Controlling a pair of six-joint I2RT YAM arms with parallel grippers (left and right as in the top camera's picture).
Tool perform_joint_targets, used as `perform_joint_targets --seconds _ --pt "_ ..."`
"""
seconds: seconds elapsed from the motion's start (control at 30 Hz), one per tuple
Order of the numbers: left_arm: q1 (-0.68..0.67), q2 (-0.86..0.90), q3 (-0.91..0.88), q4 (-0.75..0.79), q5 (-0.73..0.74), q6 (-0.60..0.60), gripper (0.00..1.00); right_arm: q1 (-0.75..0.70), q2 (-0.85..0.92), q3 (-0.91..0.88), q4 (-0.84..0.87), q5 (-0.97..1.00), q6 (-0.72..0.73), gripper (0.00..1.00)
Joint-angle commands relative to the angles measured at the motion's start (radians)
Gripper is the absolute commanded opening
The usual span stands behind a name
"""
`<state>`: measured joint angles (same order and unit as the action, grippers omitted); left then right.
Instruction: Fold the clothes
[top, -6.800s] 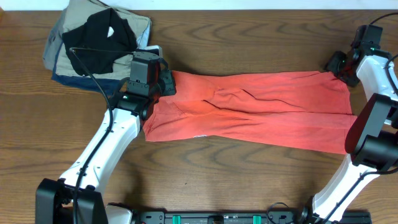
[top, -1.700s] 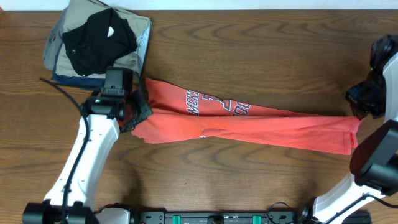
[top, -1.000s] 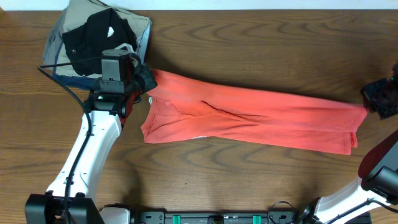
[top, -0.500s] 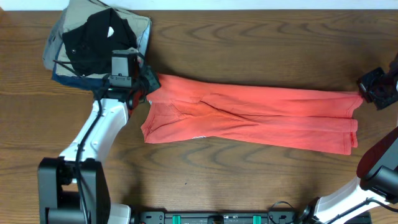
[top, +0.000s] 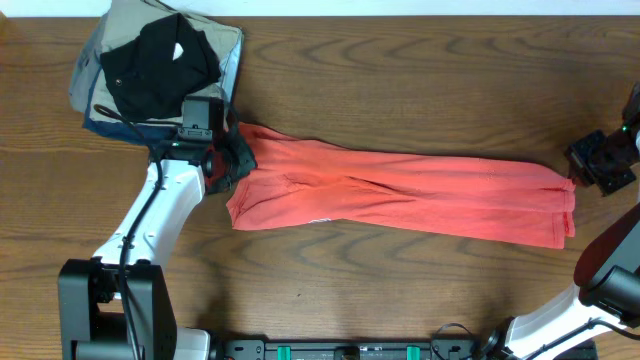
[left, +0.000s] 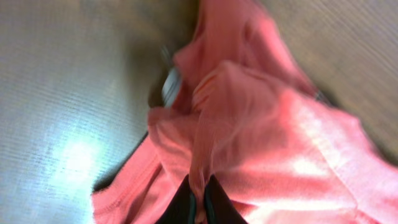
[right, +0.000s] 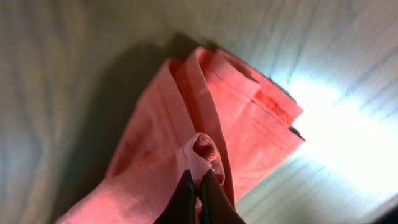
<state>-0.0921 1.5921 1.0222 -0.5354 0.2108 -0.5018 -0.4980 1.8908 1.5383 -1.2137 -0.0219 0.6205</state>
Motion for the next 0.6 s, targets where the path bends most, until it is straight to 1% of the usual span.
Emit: perform_joint_targets --seconds 0.0,0.2,0.43,0.57 --pt "0.007 -0.016 0.018 -0.059 -0.008 -0.014 0.06 0.001 -0.027 -0.045 -0.005 0.024 0.008 0.01" --pt "0.018 -0.019 0.018 -0.142 -0.009 -0.016 0.06 -0.015 -0.031 -0.066 -0.022 0.086 0.014 0.01" --pt "0.084 -0.019 0.018 -0.203 -0.008 -0.008 0.06 -0.076 -0.036 -0.066 -0.048 0.095 0.014 0.01" --pt "0.093 -0.019 0.018 -0.235 -0.008 0.000 0.06 -0.092 -0.036 -0.072 -0.050 0.100 0.022 0.01"
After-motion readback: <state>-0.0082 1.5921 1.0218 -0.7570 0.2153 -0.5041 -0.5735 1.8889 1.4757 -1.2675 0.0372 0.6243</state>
